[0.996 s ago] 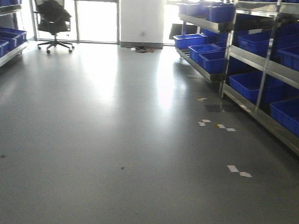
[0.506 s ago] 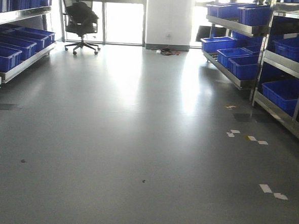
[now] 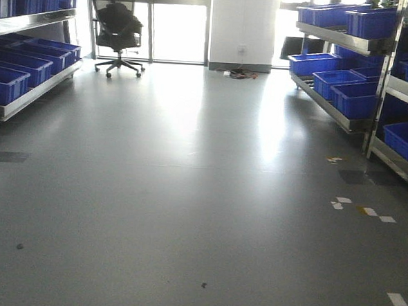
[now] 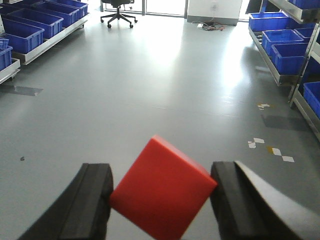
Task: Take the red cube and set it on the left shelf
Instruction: 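Drive toward the shelf of blue bins holding the red cube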
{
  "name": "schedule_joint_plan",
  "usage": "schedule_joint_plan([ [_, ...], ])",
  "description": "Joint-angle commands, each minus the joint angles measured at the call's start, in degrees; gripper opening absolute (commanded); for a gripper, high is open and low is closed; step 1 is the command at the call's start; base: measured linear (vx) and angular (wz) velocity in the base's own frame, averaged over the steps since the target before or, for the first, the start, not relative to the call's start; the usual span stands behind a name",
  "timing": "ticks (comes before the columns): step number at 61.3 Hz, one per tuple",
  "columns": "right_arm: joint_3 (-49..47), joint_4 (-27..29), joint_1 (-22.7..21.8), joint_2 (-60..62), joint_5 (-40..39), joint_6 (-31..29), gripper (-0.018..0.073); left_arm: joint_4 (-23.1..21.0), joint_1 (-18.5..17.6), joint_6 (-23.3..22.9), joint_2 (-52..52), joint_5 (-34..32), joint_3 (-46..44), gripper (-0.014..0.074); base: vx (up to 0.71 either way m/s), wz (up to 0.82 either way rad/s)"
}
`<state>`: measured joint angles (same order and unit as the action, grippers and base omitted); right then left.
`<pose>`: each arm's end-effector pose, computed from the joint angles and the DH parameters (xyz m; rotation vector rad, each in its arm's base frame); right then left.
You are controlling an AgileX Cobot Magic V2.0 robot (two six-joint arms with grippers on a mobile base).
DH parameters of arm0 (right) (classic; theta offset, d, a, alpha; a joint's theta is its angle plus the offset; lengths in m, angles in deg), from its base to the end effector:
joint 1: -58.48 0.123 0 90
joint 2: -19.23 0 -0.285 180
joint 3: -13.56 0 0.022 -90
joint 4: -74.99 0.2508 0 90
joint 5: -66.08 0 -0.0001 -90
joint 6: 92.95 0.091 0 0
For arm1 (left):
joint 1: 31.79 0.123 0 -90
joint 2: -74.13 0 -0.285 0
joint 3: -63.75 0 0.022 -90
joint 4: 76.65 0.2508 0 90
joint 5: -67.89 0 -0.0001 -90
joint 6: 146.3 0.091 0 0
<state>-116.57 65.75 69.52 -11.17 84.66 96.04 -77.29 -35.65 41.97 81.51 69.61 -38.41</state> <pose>0.0868 0.0122 0.3176 -0.1245 1.7177 0.1014 0.0562 -0.0038 0.2072 0.1522 1.5100 0.0524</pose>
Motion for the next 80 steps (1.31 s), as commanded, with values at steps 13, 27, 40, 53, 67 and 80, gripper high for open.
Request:
schedule_joint_plan([
  [13, -1.9, -0.36, -0.3, -0.17, -4.87, -0.09, 0.0049, -0.27, -0.07, 0.03, 0.47, -5.19, 1.26, 0.0106, 0.49, 0.14],
  [27, -1.9, -0.36, -0.3, -0.17, -4.87, -0.09, 0.0049, -0.27, -0.07, 0.03, 0.47, -5.19, 1.26, 0.0106, 0.54, 0.17],
  [40, -1.9, -0.36, -0.3, -0.17, -4.87, -0.09, 0.0049, -0.27, -0.07, 0.03, 0.47, -5.19, 1.26, 0.0106, 0.58, 0.2],
  [53, -1.9, -0.36, -0.3, -0.17, -4.87, -0.09, 0.0049, -0.27, -0.07, 0.03, 0.47, -5.19, 1.26, 0.0106, 0.59, 0.15],
  [67, -1.9, -0.36, -0.3, -0.17, -4.87, -0.09, 0.0049, -0.27, -0.07, 0.03, 0.47, -5.19, 1.26, 0.0106, 0.6, 0.19],
  [80, -1.9, -0.36, -0.3, -0.17, -4.81, -0.09, 0.0049, -0.27, -0.07, 0.03, 0.47, -5.19, 1.26, 0.0106, 0.6, 0.29],
])
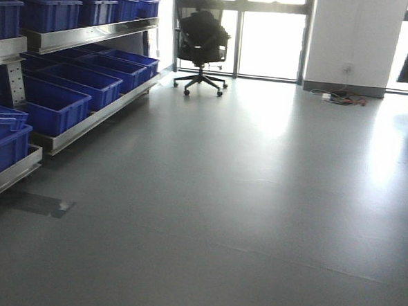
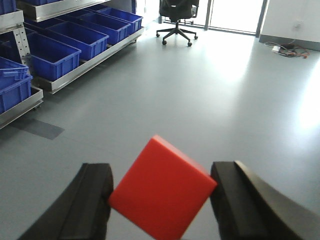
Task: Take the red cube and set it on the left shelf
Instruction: 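Drive toward the shelf of blue bins holding the red cube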
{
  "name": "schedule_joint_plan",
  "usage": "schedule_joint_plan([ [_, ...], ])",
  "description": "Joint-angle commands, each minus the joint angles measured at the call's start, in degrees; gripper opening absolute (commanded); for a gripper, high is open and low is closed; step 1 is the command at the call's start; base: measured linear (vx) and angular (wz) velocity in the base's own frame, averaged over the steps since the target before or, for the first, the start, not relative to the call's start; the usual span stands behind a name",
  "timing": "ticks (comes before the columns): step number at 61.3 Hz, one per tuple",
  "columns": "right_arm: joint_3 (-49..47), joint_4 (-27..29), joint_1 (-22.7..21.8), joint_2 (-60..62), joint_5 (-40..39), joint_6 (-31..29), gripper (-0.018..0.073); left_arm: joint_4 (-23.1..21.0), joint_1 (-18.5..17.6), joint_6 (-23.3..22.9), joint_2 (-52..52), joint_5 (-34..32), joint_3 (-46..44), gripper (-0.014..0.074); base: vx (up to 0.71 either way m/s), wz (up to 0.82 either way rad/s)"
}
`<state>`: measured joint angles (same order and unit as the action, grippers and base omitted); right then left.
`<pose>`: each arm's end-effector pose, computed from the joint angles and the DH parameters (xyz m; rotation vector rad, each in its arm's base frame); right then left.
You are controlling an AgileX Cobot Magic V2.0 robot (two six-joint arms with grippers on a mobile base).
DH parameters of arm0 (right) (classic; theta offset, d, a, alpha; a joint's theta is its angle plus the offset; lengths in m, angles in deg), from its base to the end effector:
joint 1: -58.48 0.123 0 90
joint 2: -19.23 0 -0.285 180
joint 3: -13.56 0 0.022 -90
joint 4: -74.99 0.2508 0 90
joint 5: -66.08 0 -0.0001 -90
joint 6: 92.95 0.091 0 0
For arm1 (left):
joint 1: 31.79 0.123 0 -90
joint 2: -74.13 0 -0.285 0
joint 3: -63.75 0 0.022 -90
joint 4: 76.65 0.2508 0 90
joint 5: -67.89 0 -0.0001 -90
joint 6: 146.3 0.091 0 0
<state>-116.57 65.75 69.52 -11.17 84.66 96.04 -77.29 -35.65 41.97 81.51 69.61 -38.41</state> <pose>0.0868 0.0122 0.3176 -0.1245 1.7177 0.1014 0.0562 -0.0038 0.2072 0.1522 1.5100 0.0524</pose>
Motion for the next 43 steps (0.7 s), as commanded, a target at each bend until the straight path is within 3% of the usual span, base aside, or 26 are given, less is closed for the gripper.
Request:
schedule_joint_plan([
  [1, -1.9, -0.36, -0.3, -0.17, -4.81, -0.09, 0.0049, -0.27, -0.07, 0.03, 0.47, -5.19, 1.26, 0.0106, 0.59, 0.31],
  [43, -1.9, -0.36, -0.3, -0.17, -4.81, -0.09, 0.0049, -0.27, -0.07, 0.03, 0.47, -5.19, 1.26, 0.0106, 0.56, 0.43],
])
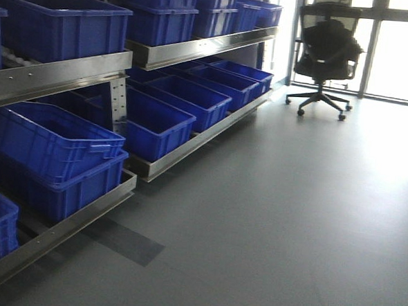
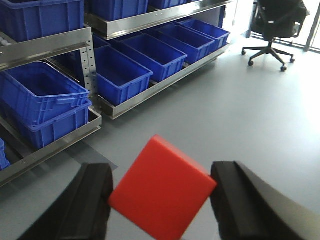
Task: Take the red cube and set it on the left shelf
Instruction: 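Drive toward the shelf of blue bins holding the red cube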
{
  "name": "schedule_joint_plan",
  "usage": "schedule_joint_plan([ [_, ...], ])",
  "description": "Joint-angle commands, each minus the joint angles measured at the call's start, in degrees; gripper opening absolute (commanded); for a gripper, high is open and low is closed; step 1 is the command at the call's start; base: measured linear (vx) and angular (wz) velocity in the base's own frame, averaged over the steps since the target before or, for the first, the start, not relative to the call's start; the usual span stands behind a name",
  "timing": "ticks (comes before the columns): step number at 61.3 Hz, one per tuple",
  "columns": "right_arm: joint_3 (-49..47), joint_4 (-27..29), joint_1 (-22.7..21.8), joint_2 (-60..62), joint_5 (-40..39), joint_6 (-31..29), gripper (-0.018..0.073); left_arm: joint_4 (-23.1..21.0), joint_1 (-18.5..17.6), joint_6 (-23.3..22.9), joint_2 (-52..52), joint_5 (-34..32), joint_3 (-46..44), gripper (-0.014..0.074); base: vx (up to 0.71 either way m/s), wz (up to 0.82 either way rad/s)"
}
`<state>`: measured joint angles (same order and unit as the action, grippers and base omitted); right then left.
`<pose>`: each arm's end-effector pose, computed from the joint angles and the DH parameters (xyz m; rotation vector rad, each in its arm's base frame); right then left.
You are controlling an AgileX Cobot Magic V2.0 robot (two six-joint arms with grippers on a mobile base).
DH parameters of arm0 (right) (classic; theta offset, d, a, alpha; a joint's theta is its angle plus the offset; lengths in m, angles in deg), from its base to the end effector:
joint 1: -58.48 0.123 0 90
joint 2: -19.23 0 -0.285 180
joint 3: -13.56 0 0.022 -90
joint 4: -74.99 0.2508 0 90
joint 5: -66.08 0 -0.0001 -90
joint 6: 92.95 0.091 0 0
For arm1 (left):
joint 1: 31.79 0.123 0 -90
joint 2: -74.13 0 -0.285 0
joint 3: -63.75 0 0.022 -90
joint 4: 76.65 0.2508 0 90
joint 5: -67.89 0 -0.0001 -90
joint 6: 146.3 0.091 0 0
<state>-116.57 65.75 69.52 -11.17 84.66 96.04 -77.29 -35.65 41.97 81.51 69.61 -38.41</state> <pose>0.0868 0.0122 0.3176 -0.1245 1.7177 0.1014 0.0562 -0.0038 0.2072 0.1522 1.5100 0.0524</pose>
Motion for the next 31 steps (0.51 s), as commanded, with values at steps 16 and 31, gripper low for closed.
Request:
schedule_joint_plan([
  [16, -1.9, -0.36, -0.3, -0.17, -4.77, -0.09, 0.0049, -0.27, -0.07, 0.03, 0.47, -5.19, 1.26, 0.0106, 0.52, 0.45],
  [31, -1.9, -0.36, -0.3, -0.17, -4.77, -0.09, 0.0049, -0.27, -0.07, 0.03, 0.47, -5.19, 1.26, 0.0106, 0.46, 0.55],
])
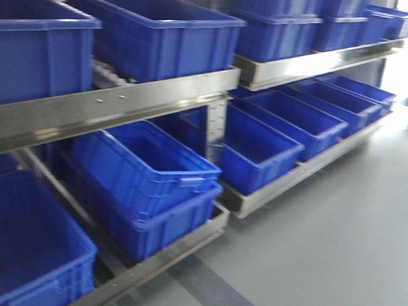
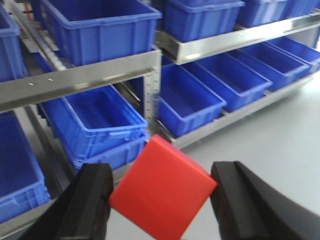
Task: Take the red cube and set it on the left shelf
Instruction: 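Drive toward the shelf of blue bins holding the red cube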
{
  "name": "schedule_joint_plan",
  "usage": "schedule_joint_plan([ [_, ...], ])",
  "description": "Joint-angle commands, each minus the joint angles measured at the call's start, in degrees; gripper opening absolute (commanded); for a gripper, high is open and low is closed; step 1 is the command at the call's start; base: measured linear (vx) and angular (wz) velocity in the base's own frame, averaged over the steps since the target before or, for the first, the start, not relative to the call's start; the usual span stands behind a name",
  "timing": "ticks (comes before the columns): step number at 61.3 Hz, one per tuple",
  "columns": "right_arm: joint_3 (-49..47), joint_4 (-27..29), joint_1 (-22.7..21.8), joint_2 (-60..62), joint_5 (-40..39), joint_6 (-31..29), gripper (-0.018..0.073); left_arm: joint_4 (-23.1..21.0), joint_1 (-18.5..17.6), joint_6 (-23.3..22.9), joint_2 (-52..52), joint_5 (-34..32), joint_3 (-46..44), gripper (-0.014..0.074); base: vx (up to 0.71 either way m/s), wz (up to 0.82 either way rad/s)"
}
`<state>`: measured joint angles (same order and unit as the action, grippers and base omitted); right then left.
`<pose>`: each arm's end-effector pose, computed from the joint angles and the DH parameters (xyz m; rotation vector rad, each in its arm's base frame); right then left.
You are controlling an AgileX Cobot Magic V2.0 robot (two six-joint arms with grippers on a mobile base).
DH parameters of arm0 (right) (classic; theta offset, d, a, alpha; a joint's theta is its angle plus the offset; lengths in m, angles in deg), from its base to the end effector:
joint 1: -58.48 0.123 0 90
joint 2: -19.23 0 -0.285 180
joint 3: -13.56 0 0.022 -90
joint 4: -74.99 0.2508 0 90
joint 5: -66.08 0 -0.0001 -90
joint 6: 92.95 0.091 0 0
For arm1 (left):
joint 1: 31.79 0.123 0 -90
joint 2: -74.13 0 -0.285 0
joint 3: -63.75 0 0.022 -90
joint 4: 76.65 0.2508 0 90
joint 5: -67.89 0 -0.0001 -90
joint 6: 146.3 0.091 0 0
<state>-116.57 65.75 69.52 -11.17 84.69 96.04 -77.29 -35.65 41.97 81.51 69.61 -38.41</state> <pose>0.0868 0.0122 0.3175 -0.1245 1.7182 0.1013 0.0562 -0.0038 0.2072 0.1522 1.5100 0.0524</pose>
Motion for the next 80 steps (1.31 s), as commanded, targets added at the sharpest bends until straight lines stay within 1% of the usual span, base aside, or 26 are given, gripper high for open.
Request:
schedule_joint_plan([
  [1, -1.9, -0.36, -0.3, -0.17, -4.8, -0.09, 0.0049, -0.27, -0.07, 0.03, 0.47, -5.19, 1.26, 0.0106, 0.41, 0.57],
  [41, -1.9, -0.36, -0.3, -0.17, -4.8, -0.09, 0.0049, -0.27, -0.07, 0.03, 0.47, -5.19, 1.26, 0.0106, 0.31, 0.58],
  [64, -1.9, -0.36, -0.3, -0.17, -4.8, -0.09, 0.0049, -0.27, -0.07, 0.03, 0.47, -5.19, 1.26, 0.0106, 0.16, 0.53],
  [80, -1.9, -0.36, -0.3, -0.17, -4.8, -0.09, 0.0049, -0.27, -0.07, 0.03, 0.47, -5.19, 1.26, 0.0106, 0.08, 0.32],
])
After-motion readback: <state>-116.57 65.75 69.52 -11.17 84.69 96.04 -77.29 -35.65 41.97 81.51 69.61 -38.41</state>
